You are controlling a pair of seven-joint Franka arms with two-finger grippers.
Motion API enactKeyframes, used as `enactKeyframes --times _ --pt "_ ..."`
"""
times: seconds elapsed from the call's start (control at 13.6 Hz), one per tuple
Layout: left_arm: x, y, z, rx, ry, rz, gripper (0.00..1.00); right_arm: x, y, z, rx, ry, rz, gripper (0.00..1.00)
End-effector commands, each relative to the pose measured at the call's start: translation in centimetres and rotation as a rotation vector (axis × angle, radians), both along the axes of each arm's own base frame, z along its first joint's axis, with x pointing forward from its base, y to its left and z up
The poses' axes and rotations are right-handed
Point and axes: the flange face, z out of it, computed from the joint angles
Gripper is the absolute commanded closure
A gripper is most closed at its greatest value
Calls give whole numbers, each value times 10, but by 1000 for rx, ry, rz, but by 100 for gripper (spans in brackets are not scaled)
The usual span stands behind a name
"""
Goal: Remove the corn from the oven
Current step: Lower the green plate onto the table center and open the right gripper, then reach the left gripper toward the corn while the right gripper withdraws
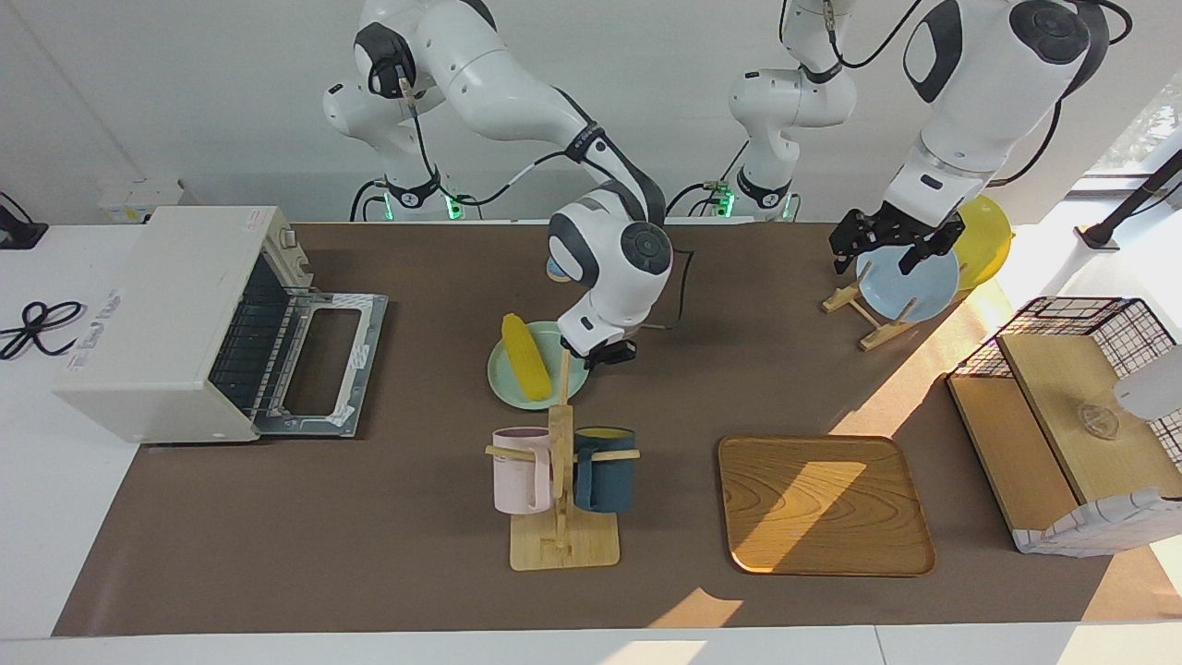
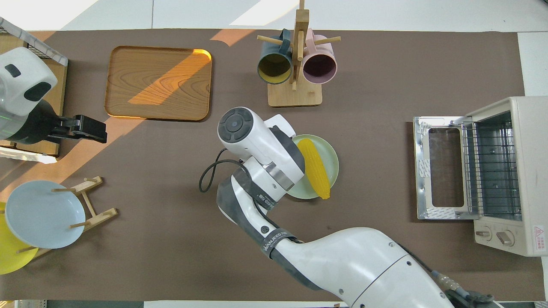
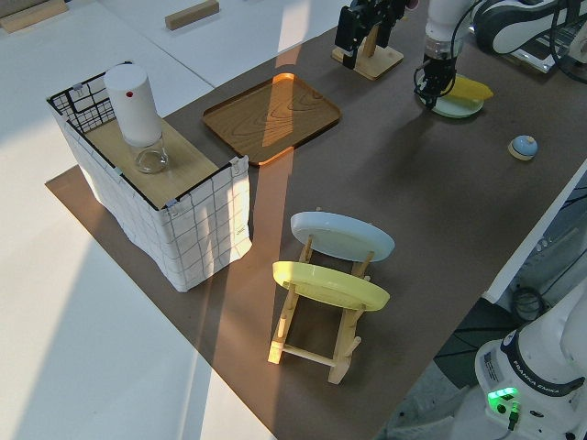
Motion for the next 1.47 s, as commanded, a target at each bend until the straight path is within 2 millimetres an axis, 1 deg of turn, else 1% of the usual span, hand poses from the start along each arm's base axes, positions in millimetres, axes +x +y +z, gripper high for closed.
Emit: enactKeyframes --times 0.0,0.07,0.15,0.22,0.29,0.37,0.44,0.59,0.74,0.81,0.88,0.96,1.03,1.11,1.18,1.25,1.33,1.4 --pt "-8 4 2 17 -15 -1 0 -14 45 -32 90 -49 -61 100" --pt "-9 4 1 18 -10 -1 0 -1 30 -23 89 -48 -89 88" --pt "-9 4 1 18 -10 -1 0 15 11 1 103 -63 -123 77" --pt "-8 4 2 17 -12 1 0 17 6 24 136 -48 -143 74" --pt "-8 4 2 17 -13 1 0 29 -14 46 163 -38 -187 67" --pt "-8 4 3 16 -19 1 0 29 -14 65 203 -34 -203 62" --pt "-7 4 3 16 -22 2 0 28 -12 71 222 -28 -208 60" --pt "-7 4 2 16 -22 4 0 34 -14 94 234 -53 -204 62" --pt "-8 -2 3 15 -27 -5 0 33 -28 101 121 -59 -62 65" --pt "-7 -8 3 10 -42 -15 0 33 -47 97 64 -43 -42 72" --pt "-8 -18 0 7 -48 -33 0 36 -79 93 24 -9 -62 83" --pt "-11 -35 -1 4 -49 -66 0 37 -108 93 4 23 -59 97" --pt "-12 -45 -2 -4 -50 -82 0 35 -139 93 -9 61 -35 100" --pt "-15 -58 -8 -22 -52 -105 0 34 -187 91 -9 102 12 100" --pt "-17 -67 -12 -42 -49 -123 0 33 -226 88 4 114 37 100" --pt "-18 -76 -14 -55 -52 -137 0 29 -260 79 15 123 42 100" --pt "-22 -93 -21 -65 -51 -163 0 26 -286 66 22 134 34 100" --pt "-26 -109 -28 -82 -52 -187 0 24 -307 52 39 123 33 100"
